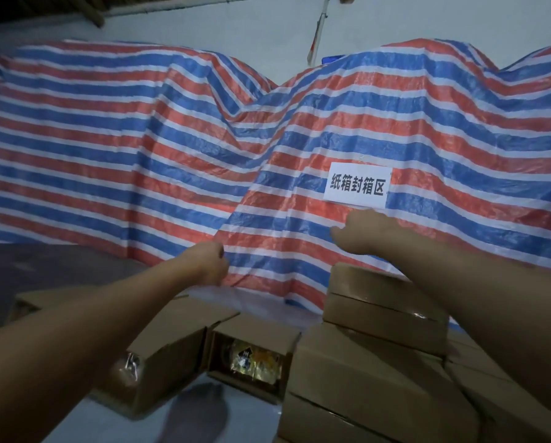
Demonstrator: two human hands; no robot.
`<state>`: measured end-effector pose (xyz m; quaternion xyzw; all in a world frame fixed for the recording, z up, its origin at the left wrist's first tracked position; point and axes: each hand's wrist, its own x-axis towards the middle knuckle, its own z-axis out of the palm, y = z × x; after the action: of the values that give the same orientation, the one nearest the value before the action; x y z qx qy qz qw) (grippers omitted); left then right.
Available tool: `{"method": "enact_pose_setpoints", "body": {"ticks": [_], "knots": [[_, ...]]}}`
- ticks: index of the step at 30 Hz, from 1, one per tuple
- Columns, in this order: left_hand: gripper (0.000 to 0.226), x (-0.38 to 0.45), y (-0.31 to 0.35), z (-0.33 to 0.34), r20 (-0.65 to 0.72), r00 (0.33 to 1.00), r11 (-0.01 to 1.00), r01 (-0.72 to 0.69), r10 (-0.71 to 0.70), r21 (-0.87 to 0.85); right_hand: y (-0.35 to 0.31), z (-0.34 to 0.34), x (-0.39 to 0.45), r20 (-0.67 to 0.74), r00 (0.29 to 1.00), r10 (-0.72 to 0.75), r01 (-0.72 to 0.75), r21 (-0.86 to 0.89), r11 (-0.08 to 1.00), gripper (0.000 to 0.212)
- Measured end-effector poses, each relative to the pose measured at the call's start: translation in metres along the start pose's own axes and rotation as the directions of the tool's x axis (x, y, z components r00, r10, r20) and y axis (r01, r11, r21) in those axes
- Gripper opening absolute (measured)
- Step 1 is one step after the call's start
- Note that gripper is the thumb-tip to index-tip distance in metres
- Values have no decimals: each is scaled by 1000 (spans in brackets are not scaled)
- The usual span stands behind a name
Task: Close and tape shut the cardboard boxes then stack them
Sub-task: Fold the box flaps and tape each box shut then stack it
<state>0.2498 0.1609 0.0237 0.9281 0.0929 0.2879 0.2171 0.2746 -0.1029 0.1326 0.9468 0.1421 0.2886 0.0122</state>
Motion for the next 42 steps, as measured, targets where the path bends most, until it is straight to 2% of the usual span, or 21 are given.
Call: {"method": "enact_pose_setpoints", "body": {"ticks": [2, 5, 7, 10, 12, 14, 17, 20, 22, 24, 27, 30, 32, 35, 37, 39, 42], "knots": [[21, -8, -34, -6, 12, 1000, 964, -14, 12, 265, -38, 4, 1, 26, 996, -83, 82, 38, 996, 47], [46, -24, -86, -9, 103, 993, 812, -109, 61, 574, -88, 10, -4, 93, 984, -155, 144, 115, 983, 55], [58, -33, -113, -8, 216, 976, 762, -148, 11, 630, -114, 19, -11, 118, 968, -221, 199, 169, 965, 46], [52, -45, -141, 0, 304, 949, 752, -142, -81, 644, -152, 47, -24, 166, 936, -310, 274, 211, 938, 31], [45, -52, -156, 8, 346, 932, 741, -159, -105, 652, -176, 71, -35, 224, 902, -368, 325, 208, 923, 31], [49, -58, -165, 16, 370, 922, 764, -158, -112, 625, -195, 91, -47, 289, 861, -419, 385, 167, 908, 32], [50, -63, -169, 25, 314, 946, 837, -105, -83, 538, -218, 116, -66, 364, 792, -490, 473, 140, 870, 49], [36, -67, -178, 26, 273, 962, 871, -142, 9, 471, -230, 138, -81, 419, 765, -489, 427, 239, 872, 51], [31, -71, -180, 22, 237, 965, 881, -207, 112, 426, -234, 149, -89, 419, 774, -474, 372, 304, 877, 54], [27, -74, -178, 17, 204, 972, 906, -190, 119, 377, -235, 156, -97, 379, 804, -459, 347, 328, 879, 55], [30, -78, -171, 4, 162, 981, 938, -151, 104, 313, -232, 159, -102, 294, 853, -431, 301, 397, 867, 36], [13, -82, -158, -10, 139, 980, 954, -176, 145, 244, -224, 152, -99, 230, 897, -378, 214, 523, 825, 24], [10, -84, -147, -18, 107, 983, 958, -173, 152, 228, -218, 147, -98, 221, 908, -356, 176, 571, 802, 15], [26, -87, -138, -31, -1, 997, 942, -71, 76, 328, -210, 136, -99, 260, 907, -331, 116, 601, 791, 18], [44, -91, -141, -42, -49, 999, 959, 35, -22, 281, -204, 126, -101, 292, 901, -320, 76, 620, 781, 19], [42, -98, -144, -51, -30, 993, 987, 119, -116, 104, -197, 115, -105, 306, 899, -314, 53, 636, 770, 17], [23, -108, -146, -56, 23, 994, 993, 103, -105, 64, -187, 100, -112, 336, 885, -322, 28, 652, 757, 14]]}}
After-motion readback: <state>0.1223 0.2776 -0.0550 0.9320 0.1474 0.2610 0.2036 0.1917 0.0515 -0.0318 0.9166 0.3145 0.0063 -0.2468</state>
